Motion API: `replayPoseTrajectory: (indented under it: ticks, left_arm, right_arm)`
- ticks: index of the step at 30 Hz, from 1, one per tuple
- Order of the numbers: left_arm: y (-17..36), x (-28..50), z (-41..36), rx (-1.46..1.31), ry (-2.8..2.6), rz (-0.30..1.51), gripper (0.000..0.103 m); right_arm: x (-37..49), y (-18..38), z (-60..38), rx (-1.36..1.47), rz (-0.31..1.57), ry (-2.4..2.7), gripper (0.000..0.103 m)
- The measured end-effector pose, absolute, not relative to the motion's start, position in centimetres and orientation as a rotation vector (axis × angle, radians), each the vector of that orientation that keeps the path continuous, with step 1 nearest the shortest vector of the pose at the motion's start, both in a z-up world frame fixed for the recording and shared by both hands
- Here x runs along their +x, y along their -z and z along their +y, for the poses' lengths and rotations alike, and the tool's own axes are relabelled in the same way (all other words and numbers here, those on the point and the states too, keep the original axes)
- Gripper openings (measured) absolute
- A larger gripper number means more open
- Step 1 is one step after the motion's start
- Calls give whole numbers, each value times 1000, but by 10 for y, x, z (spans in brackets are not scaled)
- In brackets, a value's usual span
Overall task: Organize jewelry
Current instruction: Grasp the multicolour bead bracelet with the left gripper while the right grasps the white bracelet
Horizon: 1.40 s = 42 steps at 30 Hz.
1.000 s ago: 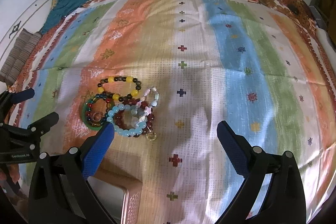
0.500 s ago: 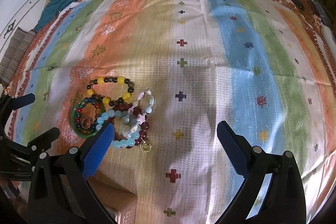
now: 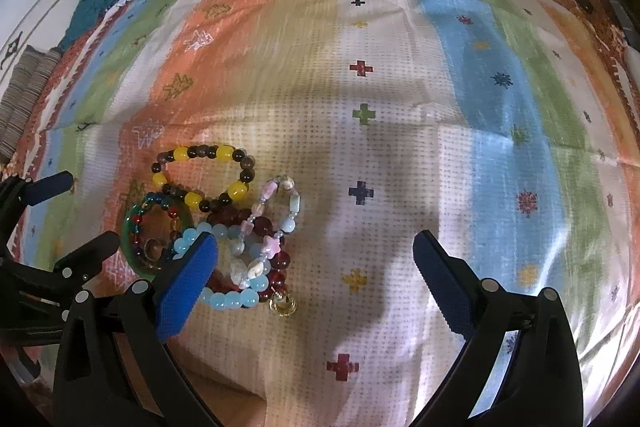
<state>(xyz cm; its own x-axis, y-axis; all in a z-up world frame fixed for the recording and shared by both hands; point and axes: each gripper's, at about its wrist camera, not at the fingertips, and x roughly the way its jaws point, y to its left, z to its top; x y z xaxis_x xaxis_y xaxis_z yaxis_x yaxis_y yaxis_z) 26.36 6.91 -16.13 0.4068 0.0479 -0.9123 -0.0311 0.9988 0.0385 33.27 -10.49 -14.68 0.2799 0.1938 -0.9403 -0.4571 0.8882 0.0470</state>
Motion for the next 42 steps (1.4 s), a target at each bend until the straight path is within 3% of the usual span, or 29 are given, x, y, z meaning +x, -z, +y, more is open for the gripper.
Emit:
replayPoseTrajectory:
  ticks: [17, 20, 28, 31, 35, 42]
  left_arm:
    - [173, 285, 54, 110, -11, 1164, 69]
    - [176, 288, 51, 129, -4, 1171, 63]
    - [184, 290, 51, 146, -7, 1186, 47]
    - [185, 291, 49, 173, -20, 1175, 35]
    - [191, 292, 49, 173, -11, 1201, 28]
    - [186, 291, 49, 169, -19, 1182, 15]
  right_arm:
    - [353, 168, -98, -268, 1255, -407, 98]
    - [356, 172, -98, -266, 1270, -404, 86]
    - [360, 178, -95, -261, 1282, -402, 77]
    - [361, 179, -92, -280, 1280, -400, 63]
    - [360, 182, -88, -321, 1271, -385, 57]
    - [360, 182, -90, -322, 1266, -387, 26]
